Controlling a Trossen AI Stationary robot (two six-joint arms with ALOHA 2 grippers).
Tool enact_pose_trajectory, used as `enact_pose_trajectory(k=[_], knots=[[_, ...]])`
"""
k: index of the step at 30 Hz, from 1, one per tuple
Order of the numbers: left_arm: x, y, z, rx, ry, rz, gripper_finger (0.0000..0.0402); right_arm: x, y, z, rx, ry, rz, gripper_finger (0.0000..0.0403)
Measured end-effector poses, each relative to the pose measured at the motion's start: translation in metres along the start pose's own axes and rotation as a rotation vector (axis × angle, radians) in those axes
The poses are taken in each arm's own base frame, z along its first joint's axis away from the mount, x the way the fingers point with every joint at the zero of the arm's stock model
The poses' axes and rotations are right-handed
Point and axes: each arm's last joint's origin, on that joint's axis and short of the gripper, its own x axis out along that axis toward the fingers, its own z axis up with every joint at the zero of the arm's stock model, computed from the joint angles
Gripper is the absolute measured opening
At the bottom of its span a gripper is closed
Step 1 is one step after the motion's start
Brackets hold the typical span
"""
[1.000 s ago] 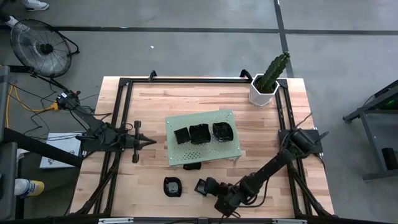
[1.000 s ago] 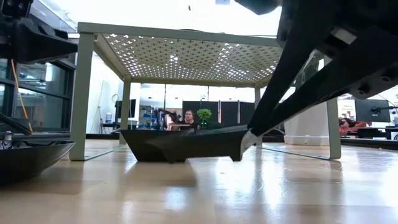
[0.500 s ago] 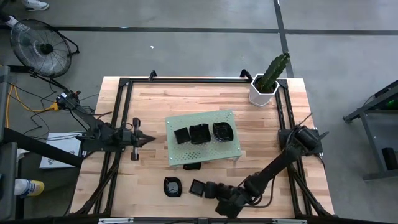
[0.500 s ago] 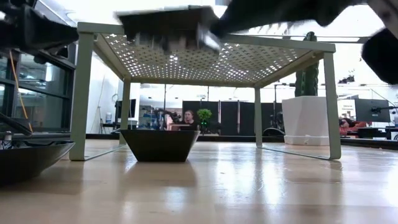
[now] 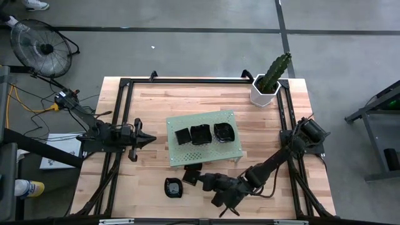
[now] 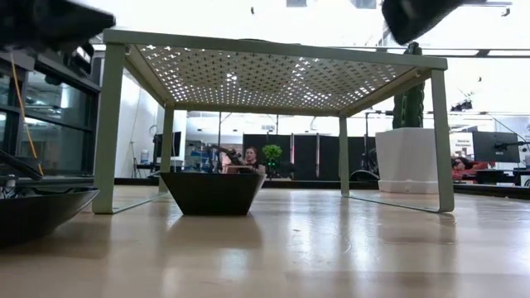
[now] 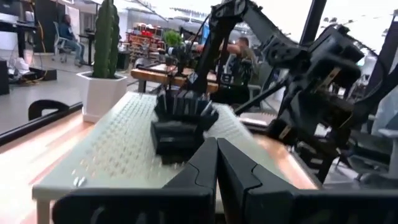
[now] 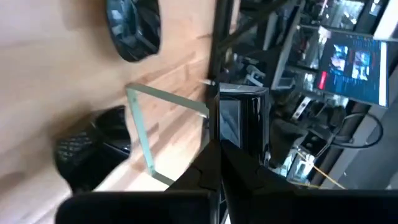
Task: Pick & Place Mini shaped plates
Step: Stack the black square shaped plate on top of the black square shaped plate on the shelf
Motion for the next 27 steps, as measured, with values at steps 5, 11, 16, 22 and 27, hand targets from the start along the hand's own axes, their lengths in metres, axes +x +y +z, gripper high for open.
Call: enact_pose_trajectory(k=[5,11,16,22,27], knots=[[0.016,-0.016,0.017,0.029,0.05,-0.006,0.0001,0.009,-0.005,-0.012,0.022,0.035,-0.008,0.0],[0.048,-0.05,0.04,0.258,0.257,-0.093,0.0001,0.015,-0.007,-0.018,0.037,0.045,-0.006,0.0],[0.071,-0.075,0.067,0.476,0.503,-0.13,0.0001,0.015,-0.007,-0.018,0.06,0.046,-0.007,0.0],[0.096,-0.102,0.093,0.741,0.668,-0.261,0.0001,0.015,-0.007,-0.018,0.106,0.028,-0.003,0.0],[0.115,-0.125,0.1,0.972,0.654,-0.516,0.0001,0.019,-0.008,-0.021,0.142,-0.015,0.016,0.0]])
